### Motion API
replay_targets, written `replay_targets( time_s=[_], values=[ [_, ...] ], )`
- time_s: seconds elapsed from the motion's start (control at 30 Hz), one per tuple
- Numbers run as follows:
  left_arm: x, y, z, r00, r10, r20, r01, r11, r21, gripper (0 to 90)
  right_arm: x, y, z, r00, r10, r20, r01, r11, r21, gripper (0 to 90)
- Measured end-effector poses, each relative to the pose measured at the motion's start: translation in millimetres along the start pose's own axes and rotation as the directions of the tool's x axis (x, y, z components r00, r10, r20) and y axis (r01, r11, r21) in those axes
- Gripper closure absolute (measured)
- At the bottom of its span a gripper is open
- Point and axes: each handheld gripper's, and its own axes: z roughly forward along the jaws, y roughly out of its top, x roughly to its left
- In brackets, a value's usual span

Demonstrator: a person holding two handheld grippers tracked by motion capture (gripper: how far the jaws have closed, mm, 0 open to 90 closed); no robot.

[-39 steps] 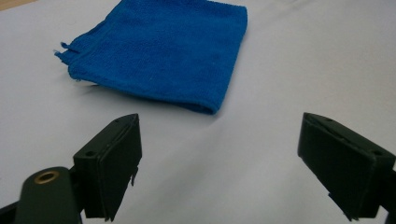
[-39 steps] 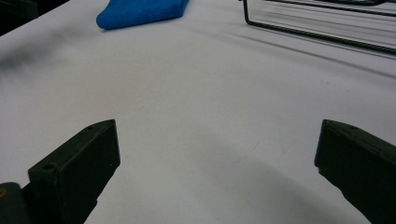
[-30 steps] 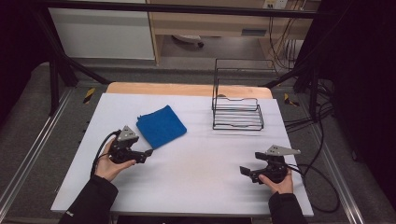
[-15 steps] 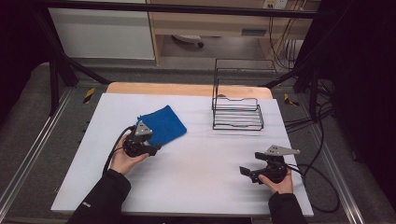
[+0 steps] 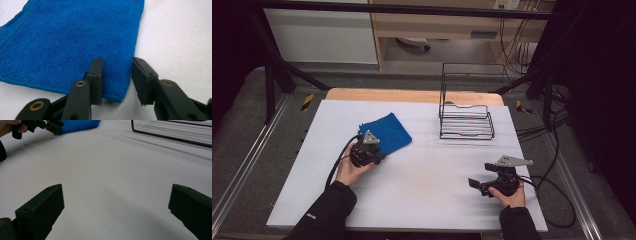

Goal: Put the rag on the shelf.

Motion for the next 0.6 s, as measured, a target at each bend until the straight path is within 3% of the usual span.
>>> replay_targets(
  time_s=[0.43,0.53,0.6],
  values=[
    [0.2,0.8,2.3,0.9992,0.01,-0.038,-0.011,0.9999,-0.007,83.0,0.5,0.0,0.7,0.9999,0.002,-0.01,-0.002,1.0,0.003,1.0],
    [0.5,1.0,2.5,0.9993,0.015,-0.033,-0.016,0.9998,-0.011,84.4,0.5,0.1,0.5,0.9999,0.002,-0.01,-0.002,1.0,0.002,1.1],
    [3.2,0.6,2.1,0.9998,-0.011,-0.014,0.011,0.9998,-0.017,85.2,0.4,0.1,0.6,0.9999,0.003,-0.011,-0.003,1.0,0.003,1.1]
  ],
)
